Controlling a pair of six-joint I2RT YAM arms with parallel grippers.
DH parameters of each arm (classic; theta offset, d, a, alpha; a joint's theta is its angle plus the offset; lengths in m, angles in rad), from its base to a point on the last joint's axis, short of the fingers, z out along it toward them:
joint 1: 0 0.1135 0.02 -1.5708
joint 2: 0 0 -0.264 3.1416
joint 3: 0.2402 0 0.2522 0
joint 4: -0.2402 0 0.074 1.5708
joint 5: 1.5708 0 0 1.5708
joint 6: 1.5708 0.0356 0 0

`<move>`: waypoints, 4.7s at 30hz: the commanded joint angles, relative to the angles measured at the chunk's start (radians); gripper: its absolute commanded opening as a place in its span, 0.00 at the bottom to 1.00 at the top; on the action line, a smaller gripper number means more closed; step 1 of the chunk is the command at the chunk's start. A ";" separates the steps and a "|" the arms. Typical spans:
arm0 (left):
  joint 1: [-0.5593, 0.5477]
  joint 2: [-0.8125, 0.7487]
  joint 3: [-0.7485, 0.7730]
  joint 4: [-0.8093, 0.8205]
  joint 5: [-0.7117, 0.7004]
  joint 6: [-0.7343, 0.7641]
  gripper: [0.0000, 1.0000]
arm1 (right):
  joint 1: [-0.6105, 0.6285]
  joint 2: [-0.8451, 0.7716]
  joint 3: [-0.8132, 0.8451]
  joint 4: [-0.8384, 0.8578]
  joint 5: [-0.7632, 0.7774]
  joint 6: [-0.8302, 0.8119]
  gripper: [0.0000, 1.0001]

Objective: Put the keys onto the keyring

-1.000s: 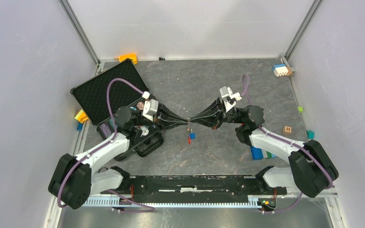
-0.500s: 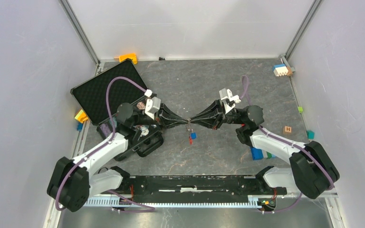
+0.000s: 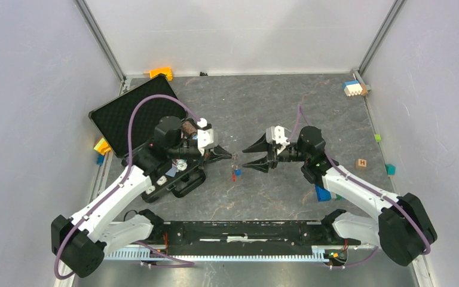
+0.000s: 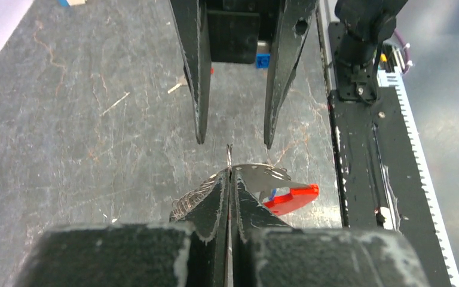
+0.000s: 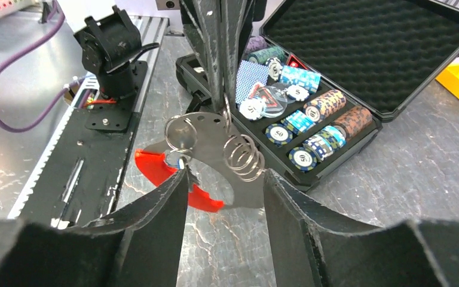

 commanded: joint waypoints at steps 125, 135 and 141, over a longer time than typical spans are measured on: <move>-0.012 0.081 -0.216 0.534 0.094 -0.175 0.29 | 0.048 0.007 0.066 -0.168 0.026 -0.144 0.00; -0.017 0.085 -0.215 0.546 0.105 -0.188 0.23 | 0.049 0.015 0.065 -0.156 0.025 -0.136 0.00; -0.022 0.088 -0.216 0.546 0.115 -0.193 0.21 | 0.049 0.017 0.063 -0.149 0.023 -0.129 0.00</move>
